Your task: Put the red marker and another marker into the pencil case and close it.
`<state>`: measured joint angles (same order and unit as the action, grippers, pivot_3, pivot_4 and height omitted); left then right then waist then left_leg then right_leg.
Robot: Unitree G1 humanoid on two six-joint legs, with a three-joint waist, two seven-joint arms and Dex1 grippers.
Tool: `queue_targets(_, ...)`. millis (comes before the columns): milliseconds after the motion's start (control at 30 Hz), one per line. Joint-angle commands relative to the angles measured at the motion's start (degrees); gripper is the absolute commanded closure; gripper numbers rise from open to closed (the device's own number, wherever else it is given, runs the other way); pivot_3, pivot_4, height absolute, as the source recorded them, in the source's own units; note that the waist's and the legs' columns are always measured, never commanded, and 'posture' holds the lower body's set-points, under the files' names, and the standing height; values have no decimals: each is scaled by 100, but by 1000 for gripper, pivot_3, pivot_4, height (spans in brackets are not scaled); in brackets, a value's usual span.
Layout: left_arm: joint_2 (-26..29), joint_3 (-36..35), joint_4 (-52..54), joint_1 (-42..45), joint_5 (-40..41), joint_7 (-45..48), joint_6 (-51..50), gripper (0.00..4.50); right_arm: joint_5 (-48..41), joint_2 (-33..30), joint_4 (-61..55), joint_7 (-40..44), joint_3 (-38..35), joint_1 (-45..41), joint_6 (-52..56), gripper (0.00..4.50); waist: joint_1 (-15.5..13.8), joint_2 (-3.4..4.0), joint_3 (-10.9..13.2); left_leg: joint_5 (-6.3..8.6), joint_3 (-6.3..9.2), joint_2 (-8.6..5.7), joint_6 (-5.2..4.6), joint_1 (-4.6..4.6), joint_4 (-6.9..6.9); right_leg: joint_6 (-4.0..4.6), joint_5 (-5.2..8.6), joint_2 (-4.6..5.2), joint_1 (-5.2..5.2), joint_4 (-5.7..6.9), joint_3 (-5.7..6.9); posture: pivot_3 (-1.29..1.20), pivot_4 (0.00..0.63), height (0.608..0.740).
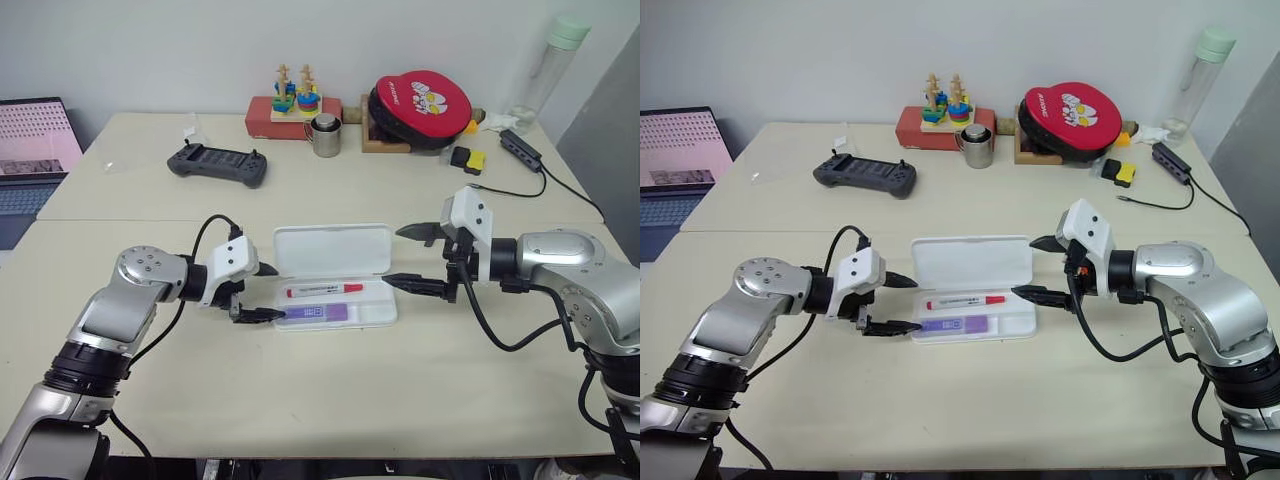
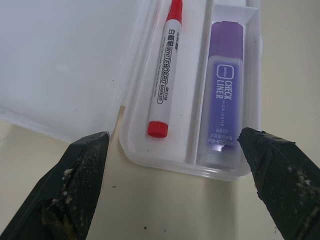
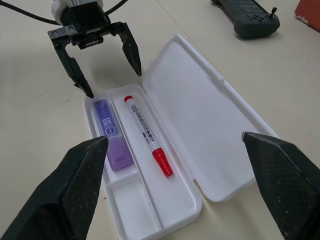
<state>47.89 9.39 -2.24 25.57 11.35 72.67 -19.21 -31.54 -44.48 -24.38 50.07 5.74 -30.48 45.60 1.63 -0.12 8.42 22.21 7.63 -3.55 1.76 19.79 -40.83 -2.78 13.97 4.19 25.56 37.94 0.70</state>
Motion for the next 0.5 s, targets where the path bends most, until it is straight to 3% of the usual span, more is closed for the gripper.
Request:
queue_targets(33, -16, -9, 35, 108, -30, 10, 103, 73, -66, -23, -212, -7, -191, -29, -19, 0, 1, 0, 0, 0, 0, 0, 0, 0, 0, 0, 0, 0, 0, 0, 0, 0, 150, 740)
queue_targets(133, -51, -93, 37, 148, 52, 8, 73, 73, -73, -13, -214, -25, -202, -25, -20, 0, 0, 0, 0, 0, 0, 0, 0, 0, 0, 0, 0, 0, 0, 0, 0, 0, 150, 740)
queue_targets(300, -368, -604, 542, 306, 949, -87, -591, 73, 63, 133, 128, -443, -325, -102, 149, 0, -4, 0, 0, 0, 2, -1, 0, 1, -3, 0, 0, 0, -1, 0, -1, 0, 150, 740)
queue_targets(400, -788, -919, 876, 546, 1621, -442, -1215, 73, 361, 295, 588, -1028, -302, -236, 469, 0, -17, -6, -3, 0, 3, -2, 0, 2, -8, 0, 0, 1, -3, 2, -2, 0, 150, 740)
queue_targets(500, -1465, -837, 1061, 910, 1700, -1171, -1427, 73, 897, 700, 1346, -2056, -313, -536, 924, 0, -5, -6, -4, 0, -2, -3, 0, -1, -10, 0, 0, 4, -4, 6, -7, 0, 150, 740)
